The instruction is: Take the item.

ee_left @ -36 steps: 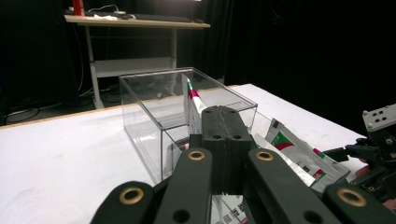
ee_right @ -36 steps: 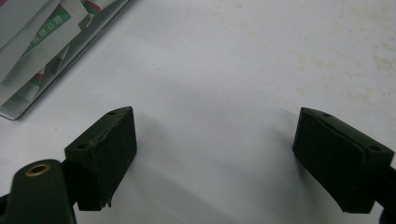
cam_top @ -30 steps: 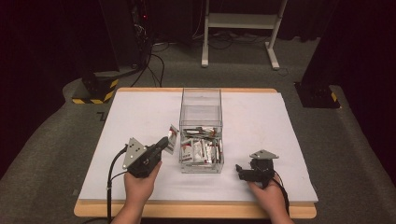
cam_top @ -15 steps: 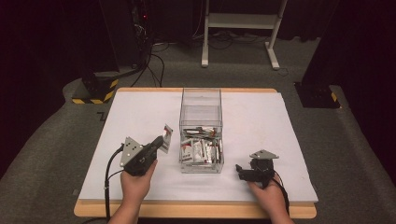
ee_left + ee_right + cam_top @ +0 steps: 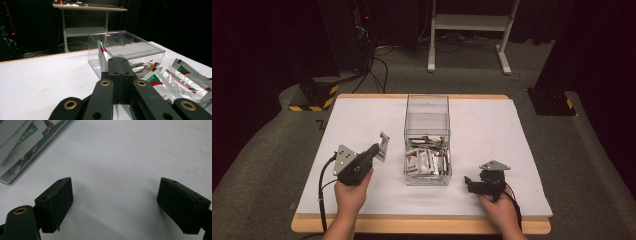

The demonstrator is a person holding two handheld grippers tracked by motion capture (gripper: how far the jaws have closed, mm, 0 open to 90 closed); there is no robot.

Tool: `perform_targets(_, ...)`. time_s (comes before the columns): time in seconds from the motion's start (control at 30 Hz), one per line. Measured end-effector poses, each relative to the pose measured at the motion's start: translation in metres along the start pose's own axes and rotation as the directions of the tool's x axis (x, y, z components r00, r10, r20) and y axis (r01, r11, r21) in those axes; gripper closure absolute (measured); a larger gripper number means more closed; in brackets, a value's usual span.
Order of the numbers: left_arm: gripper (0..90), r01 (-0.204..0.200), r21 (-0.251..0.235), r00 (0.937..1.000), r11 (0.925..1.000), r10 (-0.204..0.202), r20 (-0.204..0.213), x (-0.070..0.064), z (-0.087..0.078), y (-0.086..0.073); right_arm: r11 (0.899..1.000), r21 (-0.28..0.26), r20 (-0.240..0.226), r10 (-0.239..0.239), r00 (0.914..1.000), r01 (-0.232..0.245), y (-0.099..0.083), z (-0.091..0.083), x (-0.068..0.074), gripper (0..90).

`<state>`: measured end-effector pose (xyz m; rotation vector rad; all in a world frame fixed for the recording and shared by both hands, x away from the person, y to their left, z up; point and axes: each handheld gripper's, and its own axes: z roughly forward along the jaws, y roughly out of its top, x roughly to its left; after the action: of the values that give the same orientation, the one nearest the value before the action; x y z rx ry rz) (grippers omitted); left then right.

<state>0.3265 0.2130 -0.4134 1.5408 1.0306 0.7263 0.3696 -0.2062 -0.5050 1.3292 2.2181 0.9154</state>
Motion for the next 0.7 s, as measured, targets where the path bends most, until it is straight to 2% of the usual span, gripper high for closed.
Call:
perform_targets(0.43, 90.0, -0.024, 0.012, 0.9974, 0.9997, 0.024, -0.067, 0.026, 0.008, 0.005, 1.0, 0.0, 0.0, 0.0, 1.0, 0.0, 0.0, 0.0, 0.0, 13.3)
perform_targets(0.7, 90.0, -0.031, 0.03, 0.9951, 0.9991, 0.033, -0.094, 0.04, 0.011, 0.005, 1.0, 0.0, 0.0, 0.0, 1.0, 0.0, 0.0, 0.0, 0.0, 13.3)
